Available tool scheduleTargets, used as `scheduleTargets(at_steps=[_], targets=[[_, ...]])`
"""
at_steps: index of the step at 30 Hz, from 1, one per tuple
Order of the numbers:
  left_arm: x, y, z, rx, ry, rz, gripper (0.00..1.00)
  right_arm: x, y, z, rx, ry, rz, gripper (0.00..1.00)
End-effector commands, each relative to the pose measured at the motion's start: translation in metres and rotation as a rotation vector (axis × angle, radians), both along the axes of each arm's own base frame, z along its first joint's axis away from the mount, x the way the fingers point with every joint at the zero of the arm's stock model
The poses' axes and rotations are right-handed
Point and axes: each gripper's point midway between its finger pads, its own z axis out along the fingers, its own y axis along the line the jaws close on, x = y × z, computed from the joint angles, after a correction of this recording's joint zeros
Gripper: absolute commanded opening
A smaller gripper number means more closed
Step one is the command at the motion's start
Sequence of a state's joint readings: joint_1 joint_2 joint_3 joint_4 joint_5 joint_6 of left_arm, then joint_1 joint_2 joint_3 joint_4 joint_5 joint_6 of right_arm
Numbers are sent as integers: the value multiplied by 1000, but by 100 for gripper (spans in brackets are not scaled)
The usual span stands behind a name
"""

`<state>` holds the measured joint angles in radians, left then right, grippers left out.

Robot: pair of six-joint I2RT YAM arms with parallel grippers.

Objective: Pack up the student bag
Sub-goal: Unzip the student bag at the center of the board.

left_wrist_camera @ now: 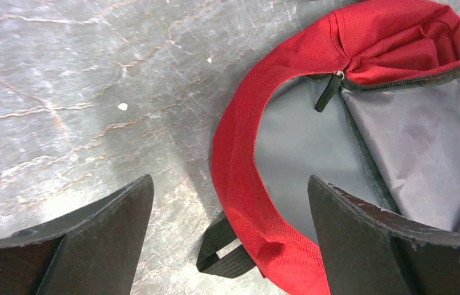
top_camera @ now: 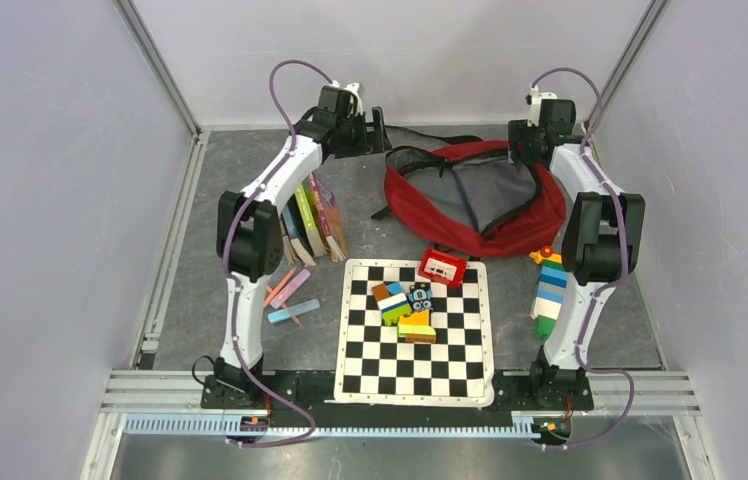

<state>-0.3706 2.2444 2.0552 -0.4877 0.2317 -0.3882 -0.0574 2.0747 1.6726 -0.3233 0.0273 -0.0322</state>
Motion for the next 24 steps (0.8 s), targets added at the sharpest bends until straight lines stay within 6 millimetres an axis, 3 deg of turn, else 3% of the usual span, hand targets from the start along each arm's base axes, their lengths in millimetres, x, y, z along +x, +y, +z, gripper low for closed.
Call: scheduleTargets(at_steps=[1,7,10,17,20,24], targets=[[-5,17,84,31,-171,29,100,7,6,80,9,-177,48,83],[-38,47,98,108,-135,90,100,-6,18,121,56,-249,84,85],[-62,68,93,168,-89,139,100,-14,21,134,64,-271,96,85],[-115,110,80,260,47,271,100,-30,35,128,106,-249,148,84],[-129,114,71,243,87,305,98,-35,37,120,122,-237,146,83],[-134,111,64,226,112,312,86,-39,43,112,145,-223,168,80]])
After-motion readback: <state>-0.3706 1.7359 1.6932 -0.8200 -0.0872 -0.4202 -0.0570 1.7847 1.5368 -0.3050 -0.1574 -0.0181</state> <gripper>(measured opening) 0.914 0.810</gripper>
